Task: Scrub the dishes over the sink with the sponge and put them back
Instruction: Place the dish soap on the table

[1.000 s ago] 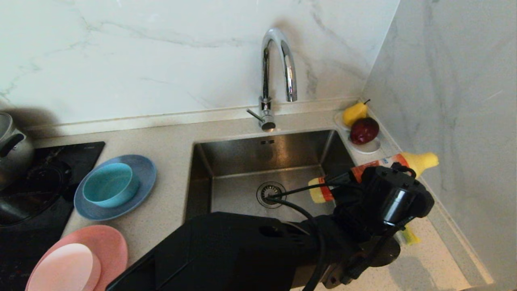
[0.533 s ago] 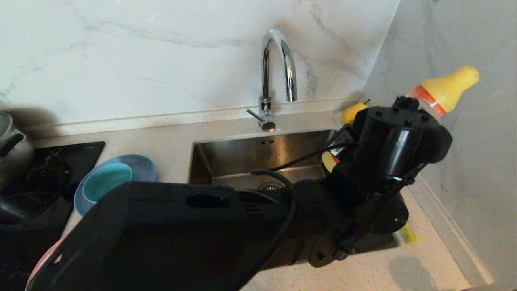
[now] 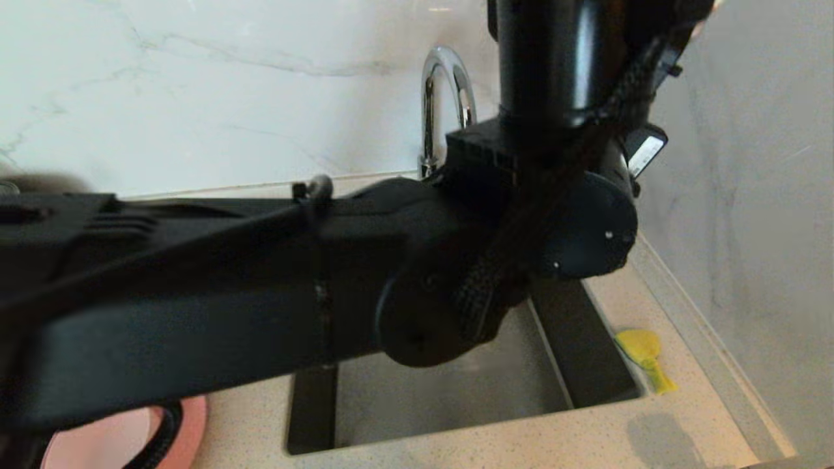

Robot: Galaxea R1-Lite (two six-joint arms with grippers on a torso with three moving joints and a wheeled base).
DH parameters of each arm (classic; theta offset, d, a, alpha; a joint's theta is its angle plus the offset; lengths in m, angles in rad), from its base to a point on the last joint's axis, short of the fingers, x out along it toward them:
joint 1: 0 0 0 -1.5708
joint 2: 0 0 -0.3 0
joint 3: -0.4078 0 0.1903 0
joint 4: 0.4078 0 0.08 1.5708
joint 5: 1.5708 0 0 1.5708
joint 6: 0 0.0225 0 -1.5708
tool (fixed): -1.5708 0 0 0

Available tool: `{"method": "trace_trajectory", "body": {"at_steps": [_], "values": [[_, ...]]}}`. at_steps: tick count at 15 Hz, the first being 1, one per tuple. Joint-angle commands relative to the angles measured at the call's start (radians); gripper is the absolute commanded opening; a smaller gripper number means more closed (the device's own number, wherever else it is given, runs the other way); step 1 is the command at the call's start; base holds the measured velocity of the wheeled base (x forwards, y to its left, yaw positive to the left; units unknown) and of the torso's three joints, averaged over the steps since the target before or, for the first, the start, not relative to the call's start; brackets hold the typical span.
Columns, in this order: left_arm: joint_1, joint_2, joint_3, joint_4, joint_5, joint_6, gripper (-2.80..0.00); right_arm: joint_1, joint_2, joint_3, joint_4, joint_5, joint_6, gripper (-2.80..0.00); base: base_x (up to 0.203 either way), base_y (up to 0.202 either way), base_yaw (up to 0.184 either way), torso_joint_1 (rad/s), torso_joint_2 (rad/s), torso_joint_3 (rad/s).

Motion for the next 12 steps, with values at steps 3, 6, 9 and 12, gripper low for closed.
{"method": "trace_trajectory", "body": {"at_steps": [3,6,9,12], "values": [[0.042,-0.149,0.0,0.001,-0.032,-0.001,-2.8,0.0,0.0,0.0,0.0,0.001,0.0,-2.8,0.0,0.0,0.0,0.0,0.0,0.0],[0.128,-0.229,0.001,0.004,-0.045,-0.006,-2.8,0.0,0.0,0.0,0.001,0.001,0.0,-2.8,0.0,0.0,0.0,0.0,0.0,0.0],[0.249,-0.289,0.002,0.021,-0.048,-0.061,-2.8,0.0,0.002,0.0,0.001,0.001,0.0,-2.8,0.0,0.0,0.0,0.0,0.0,0.0],[0.393,-0.331,0.011,0.082,-0.047,-0.18,-2.8,0.0,0.0,0.0,0.0,0.001,0.001,-2.8,0.0,0.0,0.0,0.0,0.0,0.0]]}}
